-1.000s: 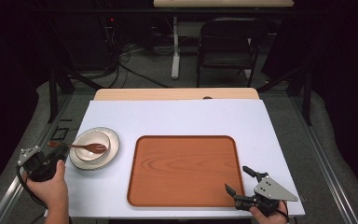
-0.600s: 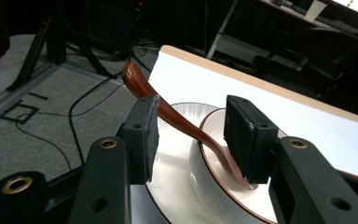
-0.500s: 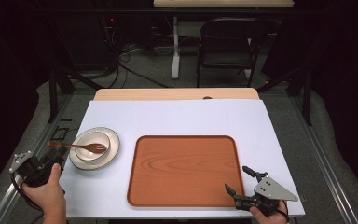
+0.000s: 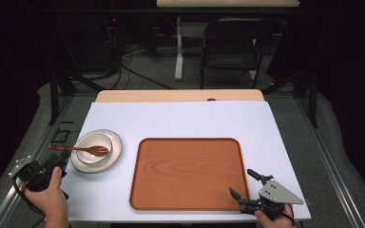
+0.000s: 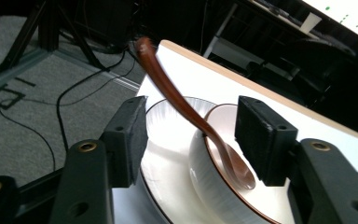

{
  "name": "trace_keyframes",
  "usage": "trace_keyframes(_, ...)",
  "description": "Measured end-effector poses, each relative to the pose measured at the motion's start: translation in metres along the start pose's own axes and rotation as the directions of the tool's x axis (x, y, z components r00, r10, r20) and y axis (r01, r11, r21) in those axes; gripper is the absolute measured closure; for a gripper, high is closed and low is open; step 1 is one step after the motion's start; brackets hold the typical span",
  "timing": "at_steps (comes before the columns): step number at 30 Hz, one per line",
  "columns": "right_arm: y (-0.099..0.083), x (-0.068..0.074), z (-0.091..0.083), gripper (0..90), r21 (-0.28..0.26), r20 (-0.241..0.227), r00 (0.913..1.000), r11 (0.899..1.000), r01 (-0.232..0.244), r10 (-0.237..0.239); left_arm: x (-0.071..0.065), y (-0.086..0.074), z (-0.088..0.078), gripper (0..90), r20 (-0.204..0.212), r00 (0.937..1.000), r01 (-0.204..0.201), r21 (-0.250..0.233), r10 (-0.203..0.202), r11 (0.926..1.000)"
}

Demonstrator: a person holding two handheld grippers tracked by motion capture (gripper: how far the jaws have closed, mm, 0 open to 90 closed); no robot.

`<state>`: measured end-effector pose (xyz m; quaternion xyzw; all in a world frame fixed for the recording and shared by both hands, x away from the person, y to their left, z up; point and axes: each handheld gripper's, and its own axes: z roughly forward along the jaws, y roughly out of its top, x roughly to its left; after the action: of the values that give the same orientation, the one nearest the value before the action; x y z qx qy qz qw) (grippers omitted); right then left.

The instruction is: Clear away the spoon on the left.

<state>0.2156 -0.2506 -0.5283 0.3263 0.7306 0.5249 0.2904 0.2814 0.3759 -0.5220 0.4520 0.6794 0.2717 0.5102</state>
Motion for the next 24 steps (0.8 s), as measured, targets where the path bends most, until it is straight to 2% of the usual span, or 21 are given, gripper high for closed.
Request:
trace_keyframes(4,0.000,0.000,0.000,15.7,0.003,-0.003,1.0000,1.000,-0.001,0.001,0.008,-0.002,0.001,42.1,0.022,0.9982,0.055,-0.001,-0.055,0.9985)
trace_keyframes(8,0.000,0.000,0.001,15.7,0.006,-0.004,1.0000,1.000,0.003,-0.003,0.013,-0.003,0.004,42.1,0.029,0.9961,0.083,-0.001,-0.083,0.9965)
trace_keyframes(16,-0.001,0.001,0.002,15.7,0.015,-0.008,0.9999,1.000,0.007,-0.007,0.018,-0.004,0.011,44.5,0.055,0.9938,0.097,-0.003,-0.096,0.9953)
trace_keyframes(24,-0.001,0.001,0.003,15.7,0.021,-0.007,0.9999,1.000,0.009,-0.009,0.020,-0.002,0.020,47.8,0.074,0.9893,0.129,-0.033,-0.126,0.9911)
